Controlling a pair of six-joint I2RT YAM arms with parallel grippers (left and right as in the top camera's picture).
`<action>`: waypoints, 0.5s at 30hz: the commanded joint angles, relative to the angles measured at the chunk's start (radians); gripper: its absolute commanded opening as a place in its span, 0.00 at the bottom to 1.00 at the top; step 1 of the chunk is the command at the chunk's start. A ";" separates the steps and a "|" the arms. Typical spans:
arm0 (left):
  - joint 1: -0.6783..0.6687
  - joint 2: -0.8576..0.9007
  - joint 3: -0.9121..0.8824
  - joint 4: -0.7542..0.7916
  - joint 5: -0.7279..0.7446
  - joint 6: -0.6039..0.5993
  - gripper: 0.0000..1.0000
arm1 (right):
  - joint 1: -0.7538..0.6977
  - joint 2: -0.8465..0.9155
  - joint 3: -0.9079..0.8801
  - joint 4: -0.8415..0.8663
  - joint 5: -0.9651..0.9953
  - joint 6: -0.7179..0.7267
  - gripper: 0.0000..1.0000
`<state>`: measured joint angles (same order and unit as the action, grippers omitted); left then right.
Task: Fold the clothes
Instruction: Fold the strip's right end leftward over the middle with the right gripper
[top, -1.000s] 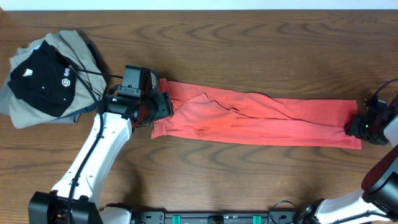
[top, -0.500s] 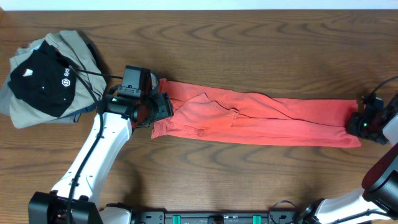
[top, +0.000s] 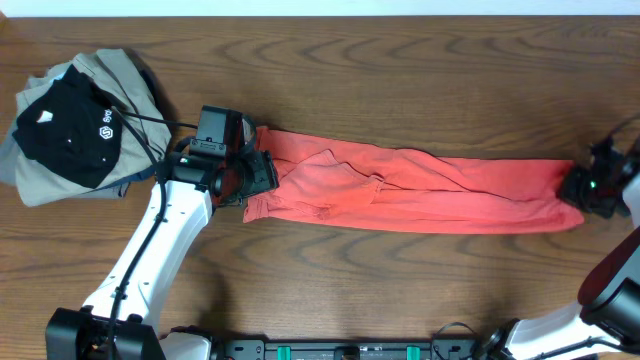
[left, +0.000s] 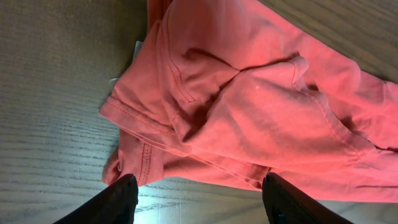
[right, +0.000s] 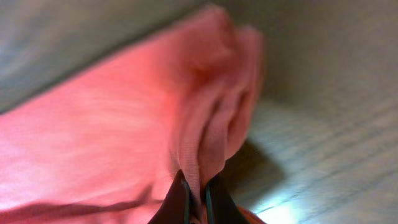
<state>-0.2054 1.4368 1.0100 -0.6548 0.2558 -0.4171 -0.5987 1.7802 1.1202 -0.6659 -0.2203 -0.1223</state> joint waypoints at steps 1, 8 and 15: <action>0.003 0.002 0.008 -0.003 -0.009 0.013 0.66 | 0.103 -0.079 0.059 -0.038 0.007 0.026 0.01; 0.003 0.002 0.008 -0.019 -0.009 0.013 0.66 | 0.324 -0.103 0.060 -0.160 0.041 0.092 0.01; 0.003 0.002 0.008 -0.029 -0.009 0.013 0.66 | 0.513 -0.103 0.060 -0.203 0.041 0.240 0.01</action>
<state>-0.2054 1.4368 1.0100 -0.6773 0.2558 -0.4171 -0.1436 1.6836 1.1717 -0.8619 -0.1825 0.0185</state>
